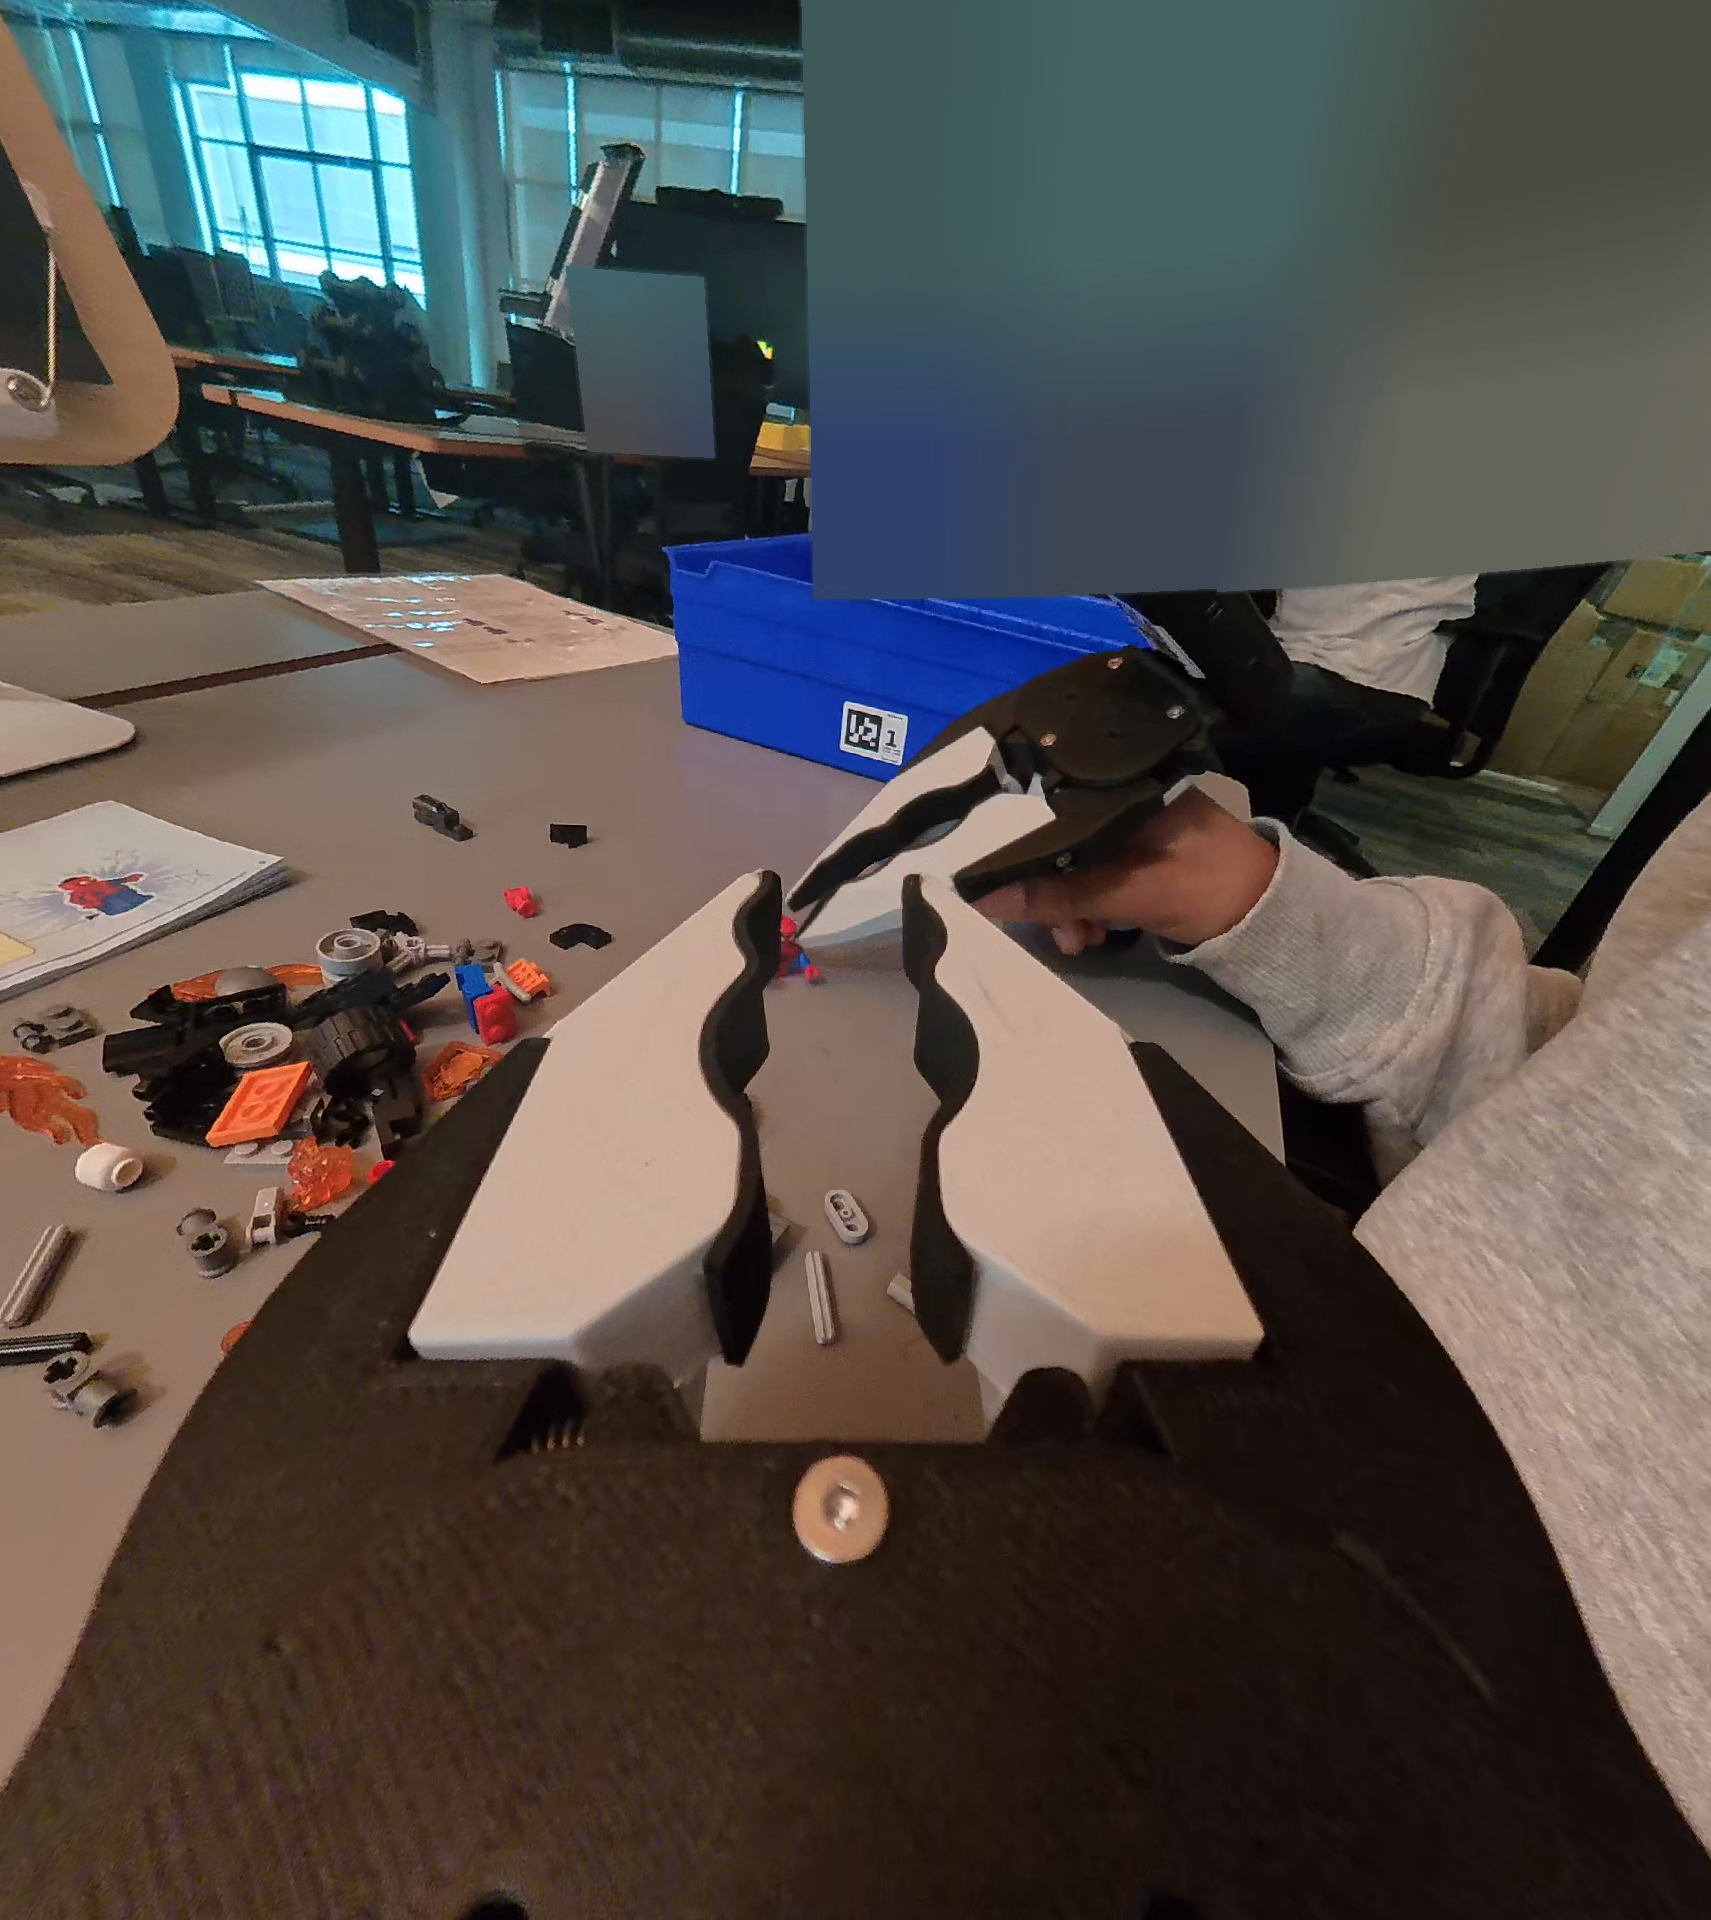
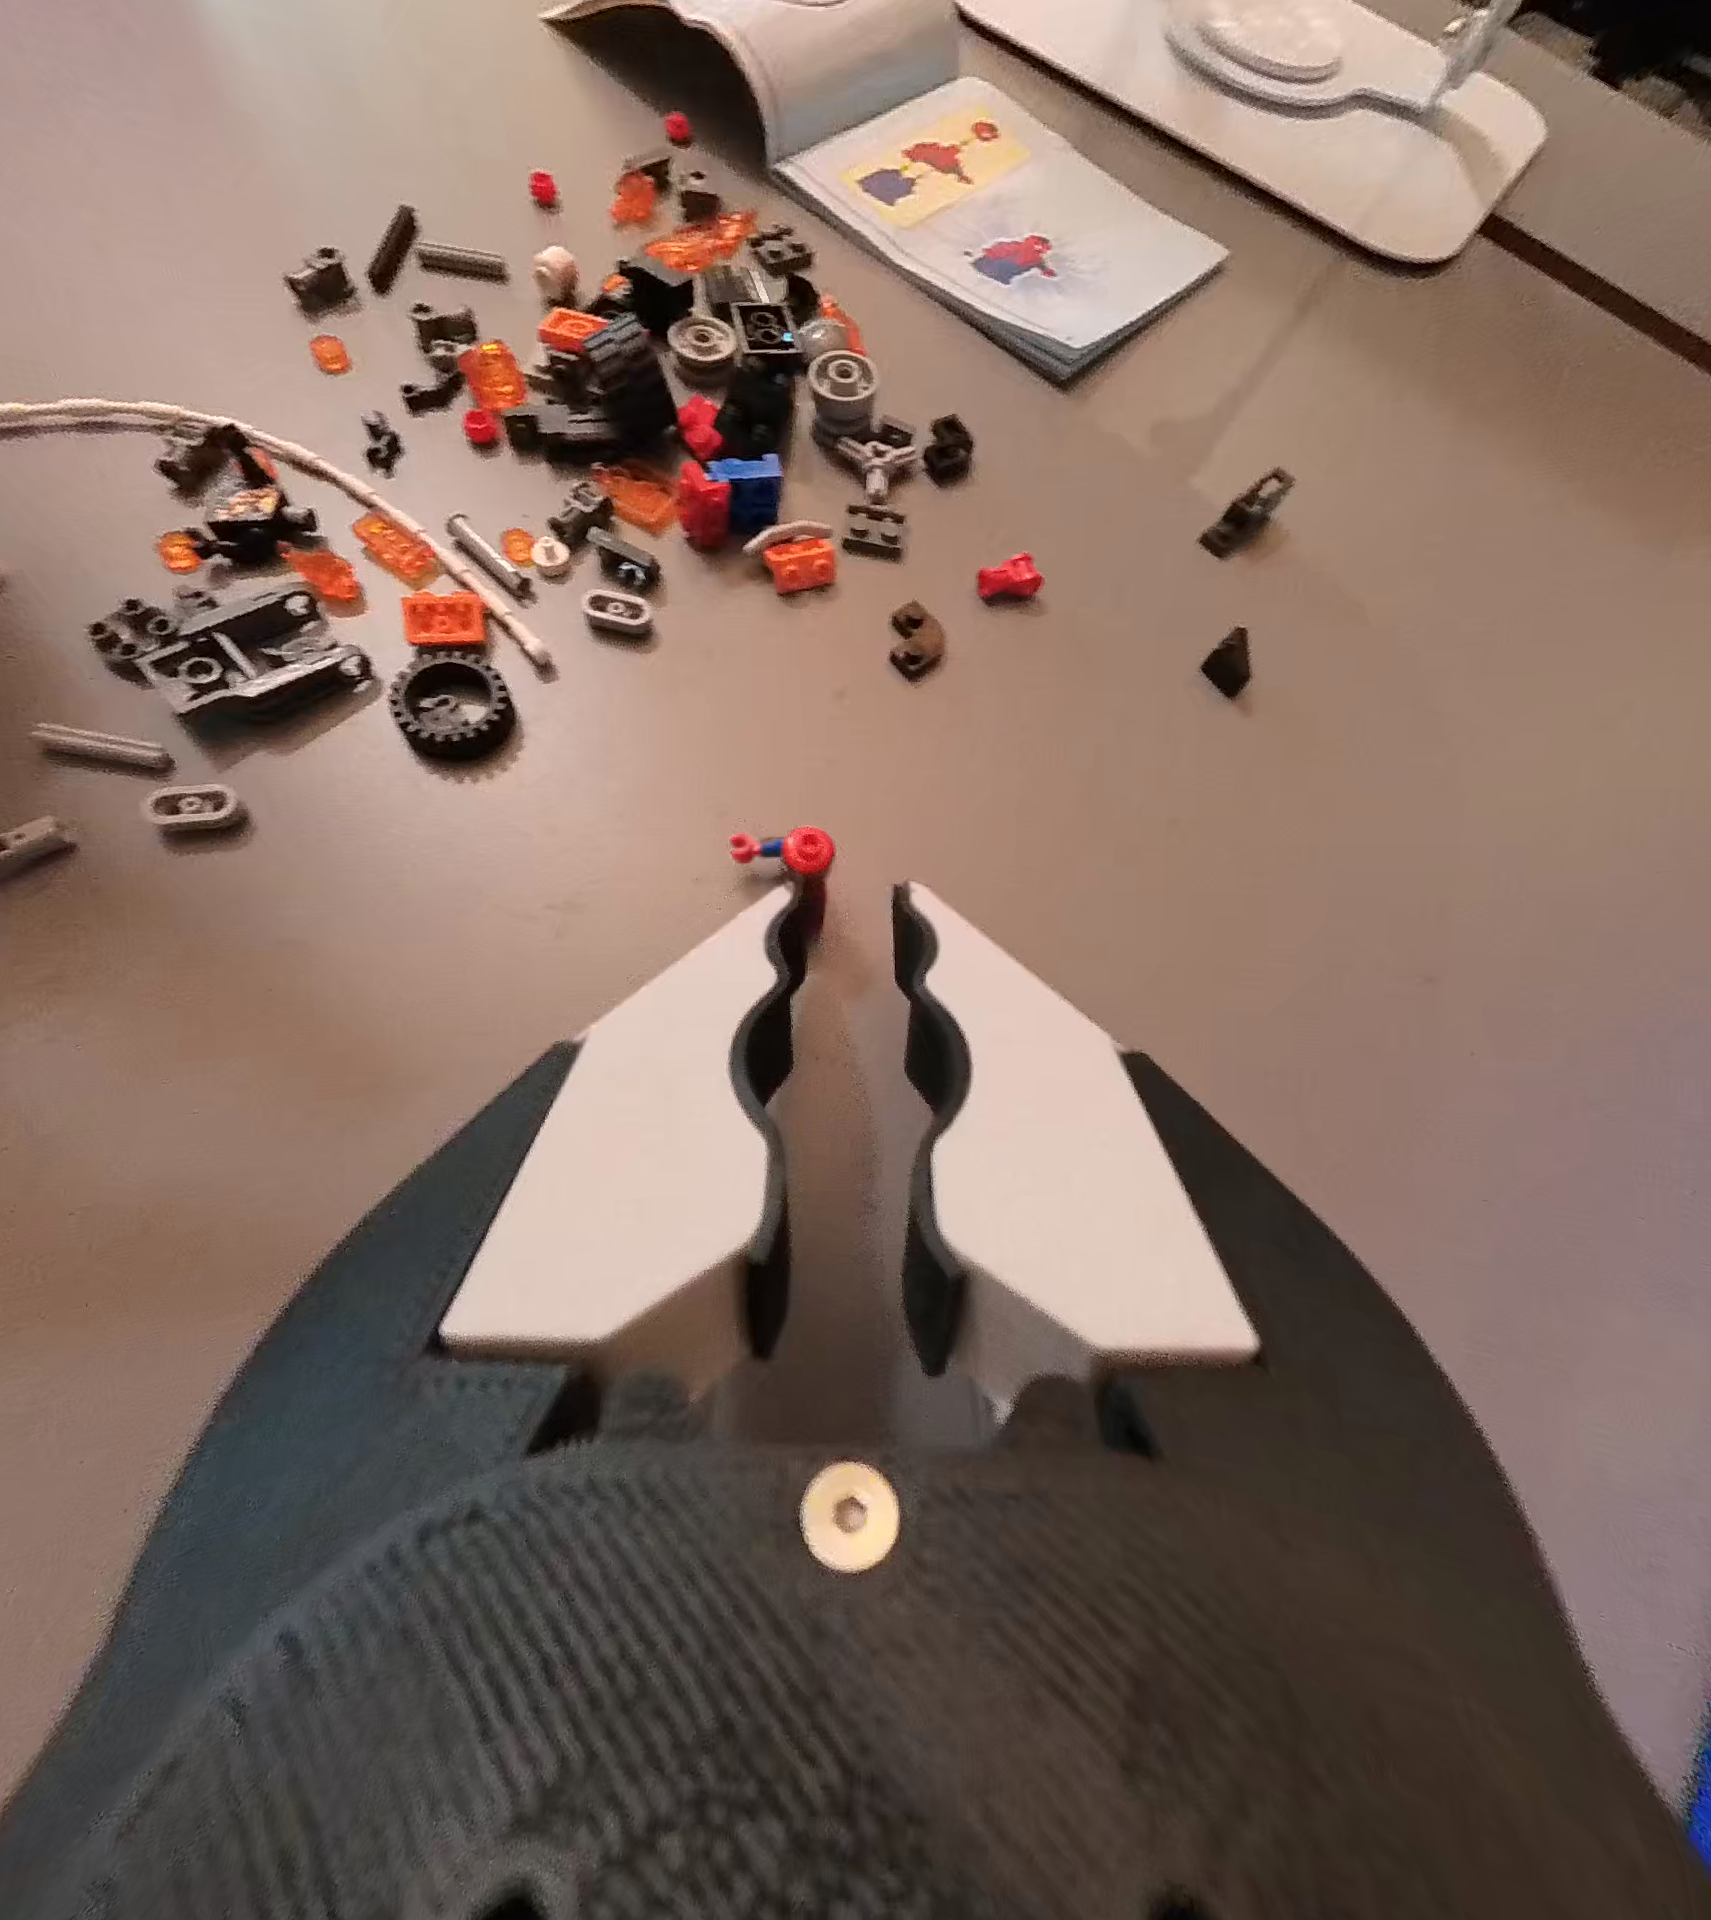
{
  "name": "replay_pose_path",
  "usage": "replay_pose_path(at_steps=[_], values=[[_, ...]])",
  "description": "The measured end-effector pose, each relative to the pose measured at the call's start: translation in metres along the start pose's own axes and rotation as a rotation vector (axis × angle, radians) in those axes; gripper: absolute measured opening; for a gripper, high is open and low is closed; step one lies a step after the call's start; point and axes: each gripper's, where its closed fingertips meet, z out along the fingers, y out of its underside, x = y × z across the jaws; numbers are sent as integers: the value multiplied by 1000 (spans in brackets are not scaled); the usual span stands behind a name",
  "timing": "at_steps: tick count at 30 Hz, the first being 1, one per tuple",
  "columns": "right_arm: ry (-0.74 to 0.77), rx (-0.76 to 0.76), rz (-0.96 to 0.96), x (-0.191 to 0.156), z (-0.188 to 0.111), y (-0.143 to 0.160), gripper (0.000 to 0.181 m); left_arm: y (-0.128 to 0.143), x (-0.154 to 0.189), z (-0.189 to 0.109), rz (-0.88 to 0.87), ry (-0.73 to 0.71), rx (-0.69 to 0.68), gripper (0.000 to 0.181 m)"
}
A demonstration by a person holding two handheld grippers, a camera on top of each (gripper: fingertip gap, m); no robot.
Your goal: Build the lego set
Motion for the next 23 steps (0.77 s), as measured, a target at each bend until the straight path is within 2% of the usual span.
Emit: replay_pose_path(at_steps=[5, 11, 17, 23], values=[[18, 14, 22, 6, -2, -1, 14, 0, 0, 0, 0, 0, 1, 21], [-42, 2, 4, -4, -1, 1, 15, 0, 0, 0, -3, 2, 1, 21], [24, -32, -3, 3, 2, 5, 12, 0, 0, 1, -6, 2, 1, 21], [28, 28, 61, 11, -4, -2, 9, 0, 0, 1, -9, 4, 2, 21]])
